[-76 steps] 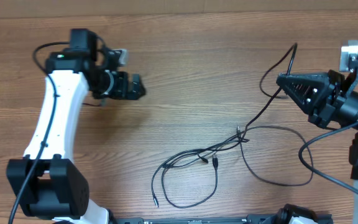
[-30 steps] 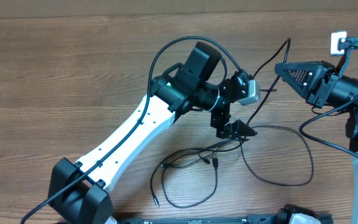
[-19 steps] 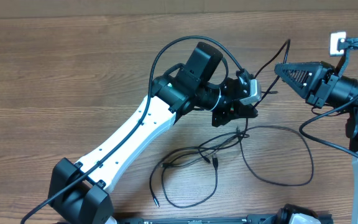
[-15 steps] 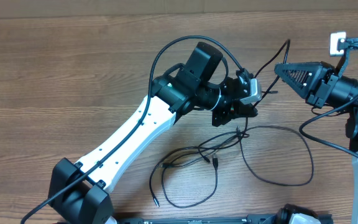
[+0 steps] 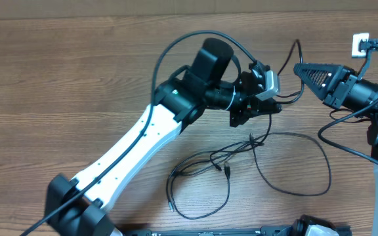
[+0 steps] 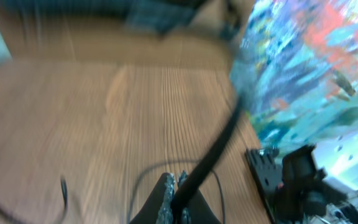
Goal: Untangle cables
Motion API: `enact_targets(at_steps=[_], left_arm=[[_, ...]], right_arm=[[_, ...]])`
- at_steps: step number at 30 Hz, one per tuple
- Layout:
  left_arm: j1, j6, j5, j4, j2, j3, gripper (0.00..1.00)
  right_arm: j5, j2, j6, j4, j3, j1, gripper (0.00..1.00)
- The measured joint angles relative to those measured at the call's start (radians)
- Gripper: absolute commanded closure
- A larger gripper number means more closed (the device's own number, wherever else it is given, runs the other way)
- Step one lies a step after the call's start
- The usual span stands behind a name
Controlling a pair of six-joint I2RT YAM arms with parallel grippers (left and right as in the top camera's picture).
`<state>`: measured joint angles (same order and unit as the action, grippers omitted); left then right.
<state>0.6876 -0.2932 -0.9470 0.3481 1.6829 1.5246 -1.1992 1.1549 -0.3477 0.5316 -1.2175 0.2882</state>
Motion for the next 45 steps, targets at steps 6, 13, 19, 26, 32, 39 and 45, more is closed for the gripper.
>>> enact_targets(at_steps=[6,13,19,26,32,39,45], left_arm=[[0.0,0.053,-0.01,-0.119,-0.141,0.0,0.96],[-0.001,0.124,0.051,-0.208,-0.177,-0.008,0.96],[0.0,0.2,0.116,-0.309,-0.177,-0.027,0.96],[0.0,0.297,0.124,-0.423,-0.177,-0.04,0.96],[0.0,0.34,0.159,-0.47,-0.177,-0.044,0.96],[0.0,0.417,0.225,-0.581,-0.177,-0.048,0.96],[0.0,0.441,0.263,-0.62,-0.19,-0.046,0.96]], right_arm=[[0.05,0.04,0.025,0.092,0.0,-0.002,0.96],[0.053,0.056,0.062,0.2,-0.01,-0.009,0.96],[0.044,0.077,0.149,0.336,-0.018,-0.01,0.96],[0.039,0.077,0.204,0.378,-0.024,-0.077,0.96],[0.05,0.08,0.212,0.365,-0.027,-0.161,0.96],[0.056,0.08,0.214,0.351,-0.04,-0.179,0.87],[0.166,0.089,0.221,0.33,-0.031,-0.18,0.3]])
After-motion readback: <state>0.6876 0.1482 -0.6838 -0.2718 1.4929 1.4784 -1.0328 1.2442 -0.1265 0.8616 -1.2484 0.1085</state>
